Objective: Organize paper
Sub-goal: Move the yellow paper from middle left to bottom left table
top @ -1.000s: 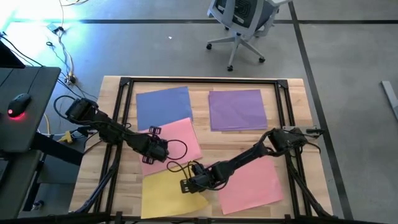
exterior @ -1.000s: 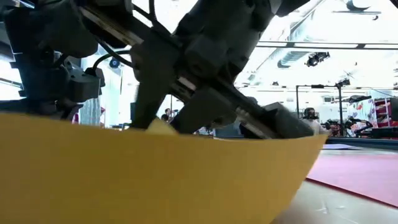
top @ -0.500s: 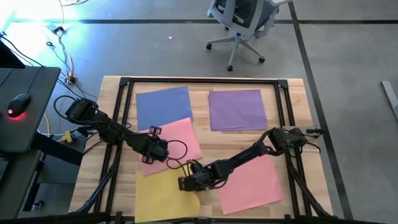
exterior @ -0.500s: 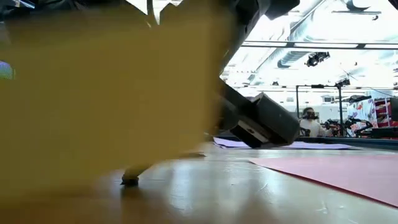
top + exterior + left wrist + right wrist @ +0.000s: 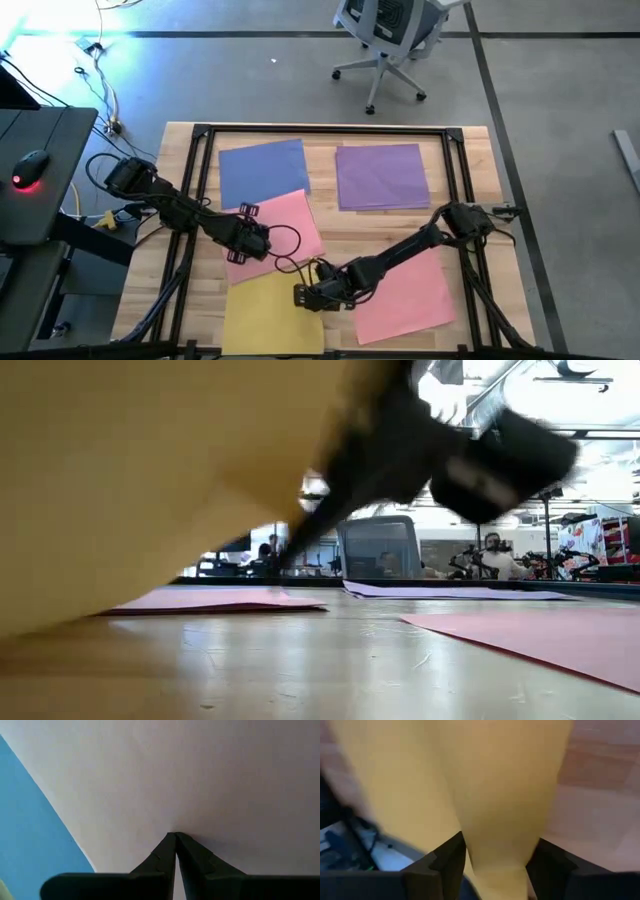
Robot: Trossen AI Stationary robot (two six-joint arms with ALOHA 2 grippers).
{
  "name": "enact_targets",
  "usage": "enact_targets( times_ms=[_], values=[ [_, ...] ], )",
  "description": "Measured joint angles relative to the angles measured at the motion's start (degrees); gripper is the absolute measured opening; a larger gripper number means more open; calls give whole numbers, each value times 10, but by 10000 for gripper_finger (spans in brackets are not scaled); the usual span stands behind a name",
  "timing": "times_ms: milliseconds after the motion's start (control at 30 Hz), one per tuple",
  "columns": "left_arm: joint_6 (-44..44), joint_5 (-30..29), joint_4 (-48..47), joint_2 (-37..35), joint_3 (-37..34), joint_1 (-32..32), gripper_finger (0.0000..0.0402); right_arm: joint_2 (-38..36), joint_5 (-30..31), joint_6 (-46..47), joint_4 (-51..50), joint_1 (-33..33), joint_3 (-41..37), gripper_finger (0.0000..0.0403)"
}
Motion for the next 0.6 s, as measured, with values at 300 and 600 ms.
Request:
enact_targets(
  times_ms=[300,600],
  values=[
    [-14,15,-13,-120,7,-2,0,19,8,39,-14,-1,0,126],
    [-56,256,109,-216,-20,-54,0,48,14,47,0,-33,0,116]
  ],
)
